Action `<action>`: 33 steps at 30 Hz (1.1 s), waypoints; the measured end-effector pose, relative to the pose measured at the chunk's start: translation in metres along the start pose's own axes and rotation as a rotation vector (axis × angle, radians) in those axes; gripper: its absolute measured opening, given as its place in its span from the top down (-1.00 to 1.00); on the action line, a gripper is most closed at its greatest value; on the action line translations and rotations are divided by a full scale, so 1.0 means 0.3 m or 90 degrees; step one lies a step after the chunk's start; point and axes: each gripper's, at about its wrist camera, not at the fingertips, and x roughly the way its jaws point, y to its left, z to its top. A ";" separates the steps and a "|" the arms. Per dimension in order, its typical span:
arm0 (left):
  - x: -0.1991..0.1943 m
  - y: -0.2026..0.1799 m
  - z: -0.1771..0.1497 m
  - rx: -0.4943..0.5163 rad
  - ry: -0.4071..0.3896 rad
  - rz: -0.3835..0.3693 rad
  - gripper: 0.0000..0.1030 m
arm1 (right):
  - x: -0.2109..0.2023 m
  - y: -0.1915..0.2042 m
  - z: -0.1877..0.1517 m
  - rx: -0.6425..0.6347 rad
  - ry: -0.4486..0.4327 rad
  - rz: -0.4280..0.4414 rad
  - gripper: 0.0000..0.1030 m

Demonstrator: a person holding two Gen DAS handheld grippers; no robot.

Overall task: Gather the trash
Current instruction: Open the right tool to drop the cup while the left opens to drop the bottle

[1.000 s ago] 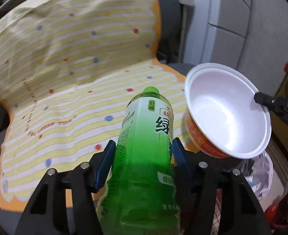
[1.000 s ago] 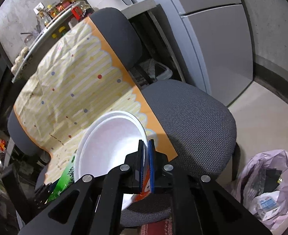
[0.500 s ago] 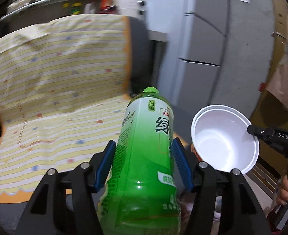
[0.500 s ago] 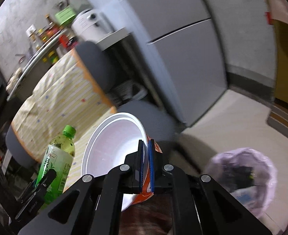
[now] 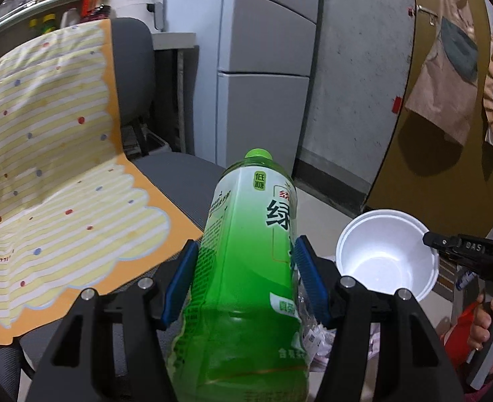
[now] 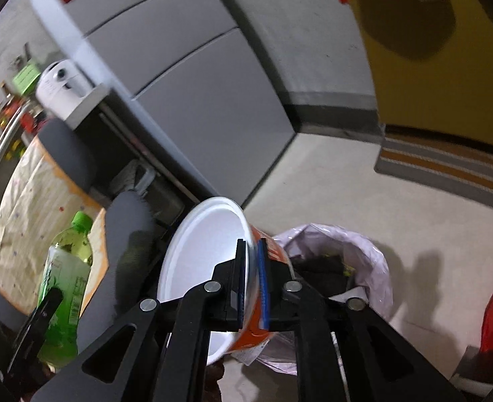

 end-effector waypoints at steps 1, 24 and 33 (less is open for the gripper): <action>0.007 -0.004 -0.003 0.002 0.003 0.000 -0.14 | 0.017 -0.014 -0.002 0.009 0.011 -0.007 0.62; 0.062 -0.192 -0.062 0.098 0.049 -0.100 -0.14 | -0.125 0.107 -0.002 -0.081 -0.068 0.024 0.40; 0.172 -0.374 -0.003 0.155 0.075 -0.169 -0.24 | -0.171 -0.004 0.047 -0.031 -0.106 0.003 0.40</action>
